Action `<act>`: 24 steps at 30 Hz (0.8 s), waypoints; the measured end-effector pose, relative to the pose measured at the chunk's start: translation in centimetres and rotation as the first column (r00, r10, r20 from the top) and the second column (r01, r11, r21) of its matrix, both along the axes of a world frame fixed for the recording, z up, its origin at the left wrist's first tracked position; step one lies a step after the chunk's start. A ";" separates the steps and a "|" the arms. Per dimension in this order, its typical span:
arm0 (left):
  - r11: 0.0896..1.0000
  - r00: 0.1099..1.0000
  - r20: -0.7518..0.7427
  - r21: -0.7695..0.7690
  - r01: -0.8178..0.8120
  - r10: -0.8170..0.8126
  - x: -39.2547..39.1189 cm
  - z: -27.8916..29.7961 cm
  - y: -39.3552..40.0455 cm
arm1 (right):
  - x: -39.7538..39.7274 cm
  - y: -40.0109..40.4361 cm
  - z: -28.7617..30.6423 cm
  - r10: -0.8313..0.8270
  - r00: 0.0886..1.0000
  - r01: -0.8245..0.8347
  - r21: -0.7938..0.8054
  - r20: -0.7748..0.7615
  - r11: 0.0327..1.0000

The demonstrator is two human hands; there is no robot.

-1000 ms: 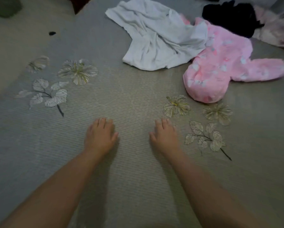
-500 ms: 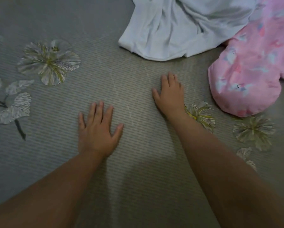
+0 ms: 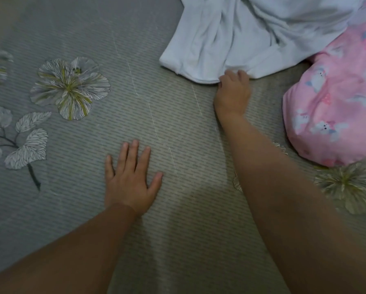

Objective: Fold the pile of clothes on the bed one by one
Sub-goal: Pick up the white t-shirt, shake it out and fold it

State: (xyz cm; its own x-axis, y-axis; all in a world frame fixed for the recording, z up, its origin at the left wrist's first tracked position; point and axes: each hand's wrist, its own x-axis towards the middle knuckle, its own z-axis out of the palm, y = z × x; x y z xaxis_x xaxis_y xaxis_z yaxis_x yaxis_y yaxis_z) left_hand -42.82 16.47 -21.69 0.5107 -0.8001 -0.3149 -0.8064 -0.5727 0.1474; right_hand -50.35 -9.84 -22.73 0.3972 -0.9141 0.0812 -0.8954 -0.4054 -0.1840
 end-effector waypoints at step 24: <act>0.983 0.996 -0.083 -0.180 -0.027 0.012 -0.9 -0.5 6.7 | -8.9 26.3 -0.1 0.107 0.964 -0.086 -0.096 0.244 0.992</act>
State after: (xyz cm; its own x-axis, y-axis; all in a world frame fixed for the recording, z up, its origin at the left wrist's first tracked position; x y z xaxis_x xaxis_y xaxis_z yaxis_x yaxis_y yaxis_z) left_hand -43.76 23.18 -22.14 0.5056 -0.8376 -0.2070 -0.7764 -0.5463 0.3142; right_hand -59.20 16.51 -22.81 0.4409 -0.8581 0.2631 -0.7818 -0.5112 -0.3570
